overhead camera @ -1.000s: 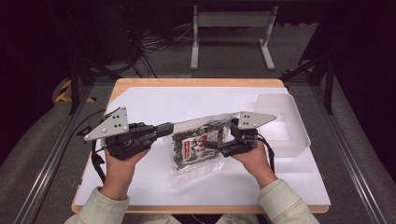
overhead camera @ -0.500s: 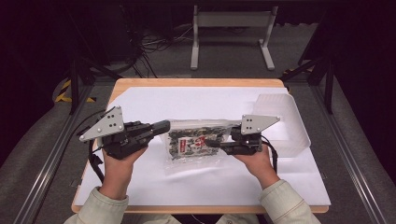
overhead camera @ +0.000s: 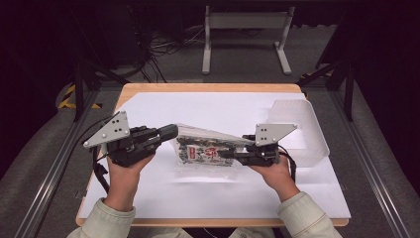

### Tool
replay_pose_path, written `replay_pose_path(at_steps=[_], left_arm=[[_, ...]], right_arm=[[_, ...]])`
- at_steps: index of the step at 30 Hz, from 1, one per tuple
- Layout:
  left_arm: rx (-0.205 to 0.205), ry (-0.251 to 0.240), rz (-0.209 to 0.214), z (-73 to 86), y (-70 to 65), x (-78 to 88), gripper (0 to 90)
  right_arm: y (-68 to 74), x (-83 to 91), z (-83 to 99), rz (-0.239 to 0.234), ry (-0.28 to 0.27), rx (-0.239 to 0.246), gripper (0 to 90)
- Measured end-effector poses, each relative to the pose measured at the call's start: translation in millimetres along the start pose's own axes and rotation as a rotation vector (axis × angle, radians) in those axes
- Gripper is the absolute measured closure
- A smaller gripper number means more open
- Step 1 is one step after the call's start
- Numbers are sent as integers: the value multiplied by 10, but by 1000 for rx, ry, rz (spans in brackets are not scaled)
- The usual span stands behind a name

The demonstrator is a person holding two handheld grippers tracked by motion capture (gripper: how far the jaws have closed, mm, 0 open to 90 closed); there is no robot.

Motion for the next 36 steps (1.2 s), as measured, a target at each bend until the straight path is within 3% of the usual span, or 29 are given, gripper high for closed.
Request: replay_pose_path(at_steps=[3,8,12,36], left_arm=[[15,8,-14,16,37,-17,726],[27,9,-63,10,87,-30,429],[16,24,-75,39,109,-44,348],[49,108,-137,428,380,70,257]], right_arm=[[2,16,-12,4,12,-5,758],[-36,84,-20,20,14,-21,759],[-67,160,-51,38,15,-19,759],[-488,872,-238,273,45,-72,758]])
Point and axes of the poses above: each handheld gripper's, and its own axes: x roughly backward along the jaws, z roughly out of its underside, y roughly to its left, the point moved 9 cm from there along -x, roughly forward along the jaws, and after that the axes turned 12 degrees about x, right-handed, at the moved point
